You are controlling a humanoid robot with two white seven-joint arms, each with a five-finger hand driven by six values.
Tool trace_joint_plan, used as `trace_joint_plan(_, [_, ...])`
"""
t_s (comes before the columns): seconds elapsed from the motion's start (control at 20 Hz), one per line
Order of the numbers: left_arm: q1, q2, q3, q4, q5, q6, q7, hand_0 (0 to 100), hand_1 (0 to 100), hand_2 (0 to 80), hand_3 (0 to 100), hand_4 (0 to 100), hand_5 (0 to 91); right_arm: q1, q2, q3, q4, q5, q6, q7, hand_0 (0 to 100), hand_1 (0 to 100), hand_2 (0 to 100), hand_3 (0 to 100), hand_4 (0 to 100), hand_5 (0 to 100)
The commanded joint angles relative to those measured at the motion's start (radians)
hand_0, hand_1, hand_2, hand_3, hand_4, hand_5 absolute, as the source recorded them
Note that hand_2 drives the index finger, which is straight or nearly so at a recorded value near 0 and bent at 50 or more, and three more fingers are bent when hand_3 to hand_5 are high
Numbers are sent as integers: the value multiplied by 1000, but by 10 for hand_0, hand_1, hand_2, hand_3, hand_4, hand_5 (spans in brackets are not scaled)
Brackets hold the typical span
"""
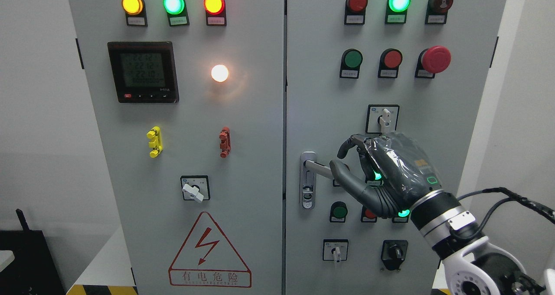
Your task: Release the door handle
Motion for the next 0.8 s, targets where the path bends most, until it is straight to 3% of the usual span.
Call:
trace_joint_plan(0.0, [31,0,0,-31,0,0,1,120,389,0,0,0,0,-9,31,25,36,-3,13,0,453,63,449,1000,1000,1000])
trace_joint_plan(0.75, [31,0,0,-31,0,0,1,120,389,0,0,0,0,-9,51,28,66,-4,13,0,471,69,434,1000,1000,1000])
